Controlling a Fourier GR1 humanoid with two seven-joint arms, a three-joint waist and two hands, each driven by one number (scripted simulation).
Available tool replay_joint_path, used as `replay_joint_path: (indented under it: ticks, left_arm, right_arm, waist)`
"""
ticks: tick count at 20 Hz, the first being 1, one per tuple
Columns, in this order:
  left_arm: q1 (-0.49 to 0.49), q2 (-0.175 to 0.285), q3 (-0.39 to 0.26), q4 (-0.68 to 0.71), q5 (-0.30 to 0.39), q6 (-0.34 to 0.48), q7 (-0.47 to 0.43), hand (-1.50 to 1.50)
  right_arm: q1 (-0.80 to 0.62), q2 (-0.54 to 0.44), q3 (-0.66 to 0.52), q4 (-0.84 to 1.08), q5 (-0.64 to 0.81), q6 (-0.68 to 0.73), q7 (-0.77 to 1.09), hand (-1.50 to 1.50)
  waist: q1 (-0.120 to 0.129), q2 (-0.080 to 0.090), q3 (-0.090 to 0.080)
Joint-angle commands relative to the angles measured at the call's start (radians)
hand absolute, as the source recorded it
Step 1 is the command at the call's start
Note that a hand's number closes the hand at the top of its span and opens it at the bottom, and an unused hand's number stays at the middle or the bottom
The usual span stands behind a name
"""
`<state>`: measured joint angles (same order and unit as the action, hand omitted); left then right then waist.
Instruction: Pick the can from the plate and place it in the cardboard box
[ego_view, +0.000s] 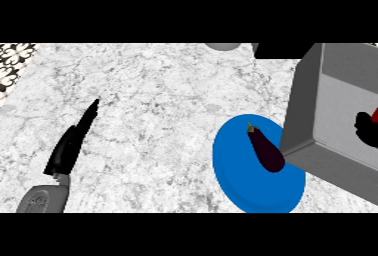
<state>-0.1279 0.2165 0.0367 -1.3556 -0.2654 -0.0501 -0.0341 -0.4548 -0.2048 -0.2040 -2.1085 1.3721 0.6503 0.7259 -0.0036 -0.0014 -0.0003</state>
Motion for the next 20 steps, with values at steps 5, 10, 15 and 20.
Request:
replay_joint_path:
  ticks: [5,10,15,20]
  left_arm:
    - [0.042,-0.006,-0.005,-0.051,0.002,-0.021,0.011,0.0]
    - [-0.005,-0.009,0.005,0.045,-0.019,0.005,-0.037,0.0]
    - [-0.003,0.017,0.023,0.024,-0.001,-0.027,-0.031,0.0]
    - [-0.024,-0.017,0.004,0.011,-0.014,-0.005,0.0,0.0]
  right_arm:
    - [0.12,-0.136,-0.229,0.131,-0.121,-0.066,-0.14,1.5]
    - [0.103,-0.096,-0.35,0.389,-0.222,-0.086,-0.165,1.5]
    - [0.112,-0.123,-0.387,0.472,-0.346,-0.002,-0.256,-1.5]
    - [0.117,-0.1,-0.466,0.566,-0.429,-0.326,-0.475,-1.5]
  waist:
    - [0.003,0.001,0.001]
    - [0.002,0.007,0.002]
    - [0.006,0.002,0.001]
    - [0.009,0.005,0.003]
